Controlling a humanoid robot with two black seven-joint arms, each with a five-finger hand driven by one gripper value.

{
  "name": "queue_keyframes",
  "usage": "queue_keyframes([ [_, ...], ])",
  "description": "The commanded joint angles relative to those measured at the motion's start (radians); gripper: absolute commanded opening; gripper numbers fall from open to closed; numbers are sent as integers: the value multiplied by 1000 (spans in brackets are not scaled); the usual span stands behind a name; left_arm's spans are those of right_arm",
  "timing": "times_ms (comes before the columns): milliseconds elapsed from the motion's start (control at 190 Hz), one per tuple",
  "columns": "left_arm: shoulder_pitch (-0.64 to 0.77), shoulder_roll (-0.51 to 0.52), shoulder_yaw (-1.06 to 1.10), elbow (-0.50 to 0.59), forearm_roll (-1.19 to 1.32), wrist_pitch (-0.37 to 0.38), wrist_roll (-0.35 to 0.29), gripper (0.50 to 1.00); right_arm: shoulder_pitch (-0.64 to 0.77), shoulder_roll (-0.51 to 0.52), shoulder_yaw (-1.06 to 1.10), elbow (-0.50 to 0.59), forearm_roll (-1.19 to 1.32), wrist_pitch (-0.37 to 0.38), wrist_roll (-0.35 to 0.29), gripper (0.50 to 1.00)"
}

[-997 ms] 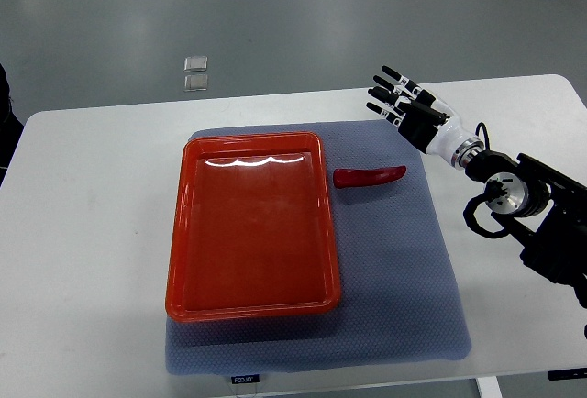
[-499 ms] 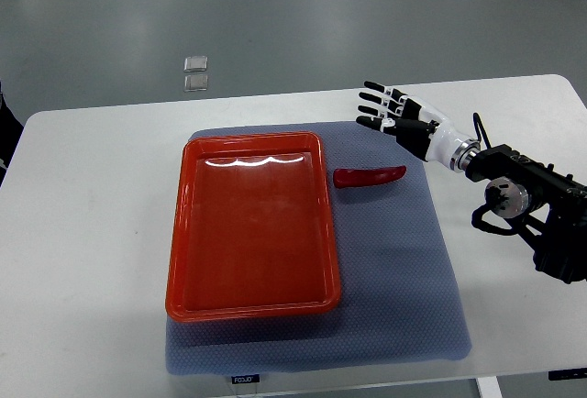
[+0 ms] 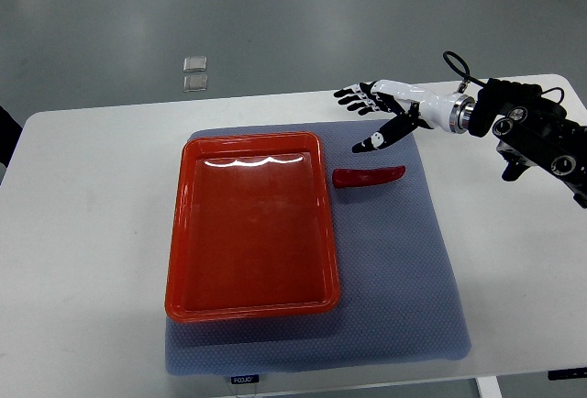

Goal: Place red pepper on red tray
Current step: 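Lower the right hand onto the red pepper and close fingers, then lift the red pepper with the right hand over the tray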

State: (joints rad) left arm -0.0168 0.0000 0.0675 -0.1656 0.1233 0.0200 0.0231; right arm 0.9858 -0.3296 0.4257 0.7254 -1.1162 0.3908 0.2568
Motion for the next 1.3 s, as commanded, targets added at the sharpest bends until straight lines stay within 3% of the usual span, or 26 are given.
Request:
queue_keyframes([
  [0,0,0,0,0,1,0,0,1000,54,-8,-100,0,-47,0,1,911],
  [189,0,0,0,0,1,0,0,1000,160,-2,-338,-1,-120,-10,1,911],
  [352,0,0,0,0,-1,0,0,1000,165,11,-369,-1,-165,-16,-1,909],
  [661,0,0,0,0,1,0,0,1000,134,38,-415,-12,-211,-127,-8,895],
  [798,0,0,0,0,1,0,0,1000,134,40,-427,-14,-211,-135,-10,891],
  [803,0,0,0,0,-1,0,0,1000,132,41,-427,-18,-211,-142,-10,871],
  [866,0,0,0,0,1,0,0,1000,129,43,-429,-21,-211,-150,-10,834],
  [1071,0,0,0,0,1,0,0,1000,122,43,-450,-21,-211,-158,-10,740],
  [1234,0,0,0,0,1,0,0,1000,125,41,-456,-21,-211,-158,-11,607],
  [1297,0,0,0,0,-1,0,0,1000,125,41,-456,-21,-211,-158,-11,599],
])
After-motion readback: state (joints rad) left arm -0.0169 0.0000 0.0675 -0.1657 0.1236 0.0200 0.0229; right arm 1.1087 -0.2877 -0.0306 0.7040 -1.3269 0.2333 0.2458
